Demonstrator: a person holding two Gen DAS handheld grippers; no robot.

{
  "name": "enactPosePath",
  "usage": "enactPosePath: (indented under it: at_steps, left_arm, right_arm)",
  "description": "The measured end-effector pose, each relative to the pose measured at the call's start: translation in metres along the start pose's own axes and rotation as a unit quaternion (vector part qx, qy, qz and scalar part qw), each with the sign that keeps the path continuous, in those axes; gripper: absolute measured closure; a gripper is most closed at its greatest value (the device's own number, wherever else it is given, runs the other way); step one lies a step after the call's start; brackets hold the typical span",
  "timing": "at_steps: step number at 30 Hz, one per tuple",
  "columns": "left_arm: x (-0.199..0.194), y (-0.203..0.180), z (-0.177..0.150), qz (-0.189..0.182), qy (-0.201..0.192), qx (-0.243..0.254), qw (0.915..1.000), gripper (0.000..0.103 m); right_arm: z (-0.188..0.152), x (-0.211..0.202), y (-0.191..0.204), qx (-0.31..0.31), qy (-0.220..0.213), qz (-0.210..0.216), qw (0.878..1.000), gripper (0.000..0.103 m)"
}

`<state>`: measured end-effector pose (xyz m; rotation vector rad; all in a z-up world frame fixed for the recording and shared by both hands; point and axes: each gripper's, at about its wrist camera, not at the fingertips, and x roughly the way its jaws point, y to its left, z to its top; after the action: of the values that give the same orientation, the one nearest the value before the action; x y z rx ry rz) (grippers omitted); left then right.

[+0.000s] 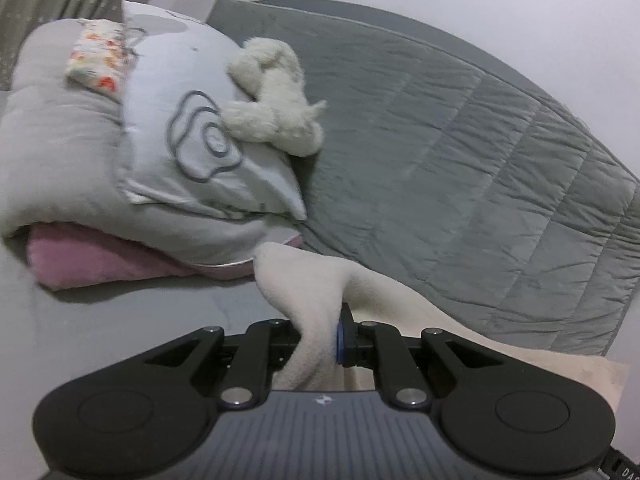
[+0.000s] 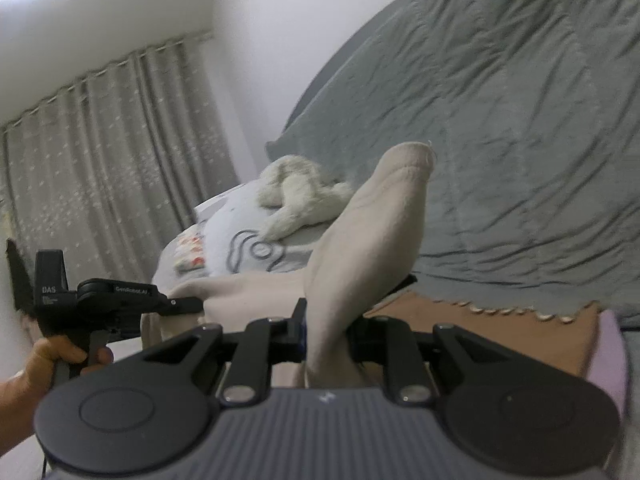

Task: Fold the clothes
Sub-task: 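Lift the folded cream bundle with both grippers and carry it toward the clothes stack, then lower the cream bundle onto the tan and lilac stack with both grippers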

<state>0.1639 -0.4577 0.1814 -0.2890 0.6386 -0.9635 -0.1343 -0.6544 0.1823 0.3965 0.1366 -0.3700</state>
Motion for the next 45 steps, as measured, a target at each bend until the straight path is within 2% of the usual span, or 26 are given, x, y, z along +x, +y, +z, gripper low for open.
enactPosePath:
  at_steps: [15, 23, 27, 38, 45]
  left_arm:
    - [0.077, -0.064, 0.013, -0.036, 0.026, 0.05, 0.9978, 0.093]
    - [0.113, -0.078, 0.014, -0.036, 0.041, 0.07, 0.996, 0.093]
    - [0.131, -0.077, 0.012, -0.031, 0.046, 0.074, 0.9957, 0.093]
    - [0.188, -0.064, -0.007, -0.006, 0.062, 0.081, 0.9948, 0.093]
    - [0.216, -0.043, -0.03, 0.019, 0.074, 0.085, 0.9934, 0.089]
  right_arm:
    - [0.012, 0.0, -0.058, 0.039, -0.024, -0.058, 0.997, 0.087]
    - [0.017, 0.004, -0.091, 0.073, -0.029, -0.07, 0.994, 0.087]
    - [0.02, 0.02, -0.111, 0.093, -0.024, -0.073, 0.993, 0.087]
    - [0.01, 0.09, -0.189, 0.177, 0.04, -0.094, 0.979, 0.088]
    - [-0.017, 0.134, -0.236, 0.207, 0.093, -0.103, 0.969, 0.087]
